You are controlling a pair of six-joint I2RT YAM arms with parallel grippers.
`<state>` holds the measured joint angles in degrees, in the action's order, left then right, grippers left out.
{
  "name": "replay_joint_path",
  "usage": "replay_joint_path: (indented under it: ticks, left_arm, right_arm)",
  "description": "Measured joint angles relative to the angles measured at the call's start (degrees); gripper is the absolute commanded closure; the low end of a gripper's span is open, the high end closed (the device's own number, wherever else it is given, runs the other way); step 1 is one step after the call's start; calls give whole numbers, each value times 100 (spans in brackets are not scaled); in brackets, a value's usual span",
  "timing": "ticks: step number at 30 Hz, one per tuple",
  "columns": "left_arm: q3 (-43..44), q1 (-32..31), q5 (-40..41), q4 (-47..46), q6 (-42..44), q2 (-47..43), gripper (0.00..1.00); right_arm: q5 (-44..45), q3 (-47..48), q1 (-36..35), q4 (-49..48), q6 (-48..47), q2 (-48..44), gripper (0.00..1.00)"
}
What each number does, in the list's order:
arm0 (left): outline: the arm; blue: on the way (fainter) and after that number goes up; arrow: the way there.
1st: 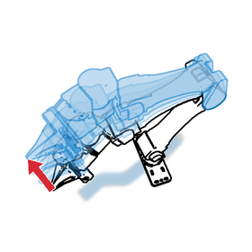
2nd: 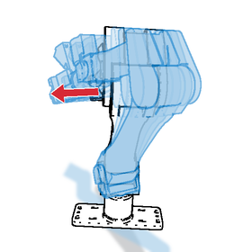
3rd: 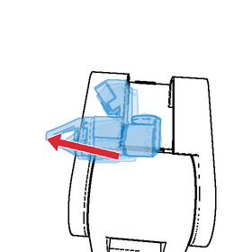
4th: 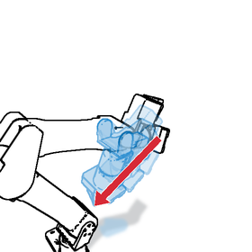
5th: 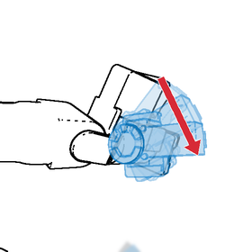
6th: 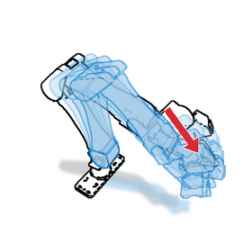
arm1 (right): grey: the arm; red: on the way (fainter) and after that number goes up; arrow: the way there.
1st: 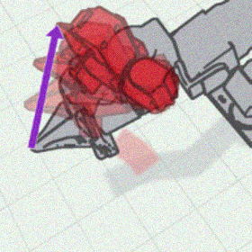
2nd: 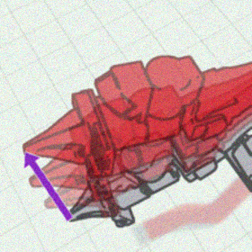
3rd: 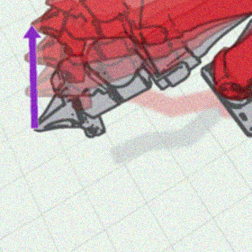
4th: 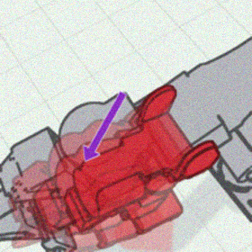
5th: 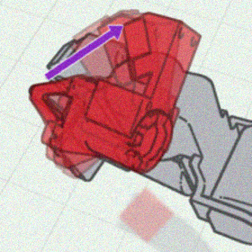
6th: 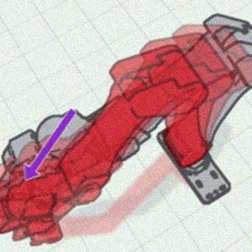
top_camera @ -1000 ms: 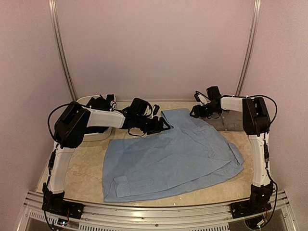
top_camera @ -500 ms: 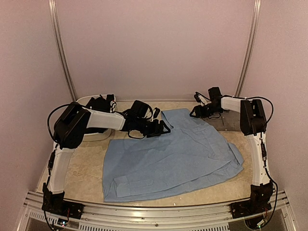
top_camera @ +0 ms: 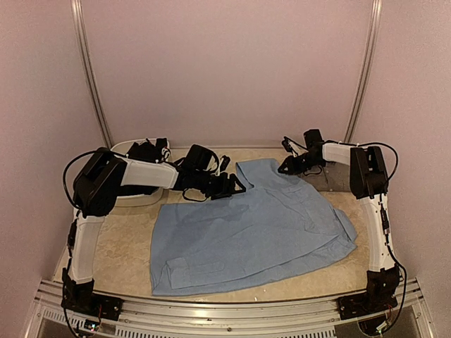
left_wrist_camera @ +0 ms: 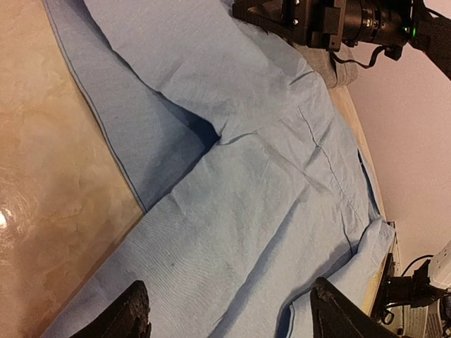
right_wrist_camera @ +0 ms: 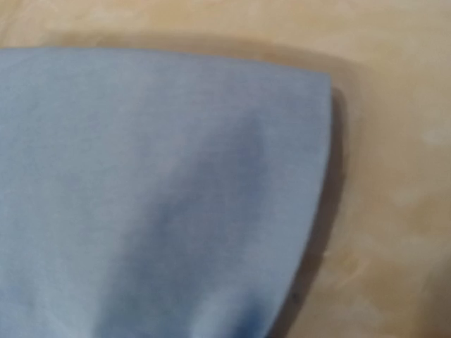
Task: Fold and stack the long sleeve shirts
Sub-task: Pick up the sleeve from the center of the board.
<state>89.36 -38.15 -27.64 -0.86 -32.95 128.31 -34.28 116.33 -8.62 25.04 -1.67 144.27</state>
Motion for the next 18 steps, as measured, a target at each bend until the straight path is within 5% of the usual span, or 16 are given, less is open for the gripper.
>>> replay_joint_path:
  ticks: [10, 18]
  left_arm:
    - [-94, 96, -15, 2, 17, -149, 22]
    - [-142, 149, 68, 74, 24, -221, 21]
  right_arm:
    - [-15, -269, 0, -140, 17, -175, 100]
    - [-111, -1202, 0, -826, 31, -1322, 100]
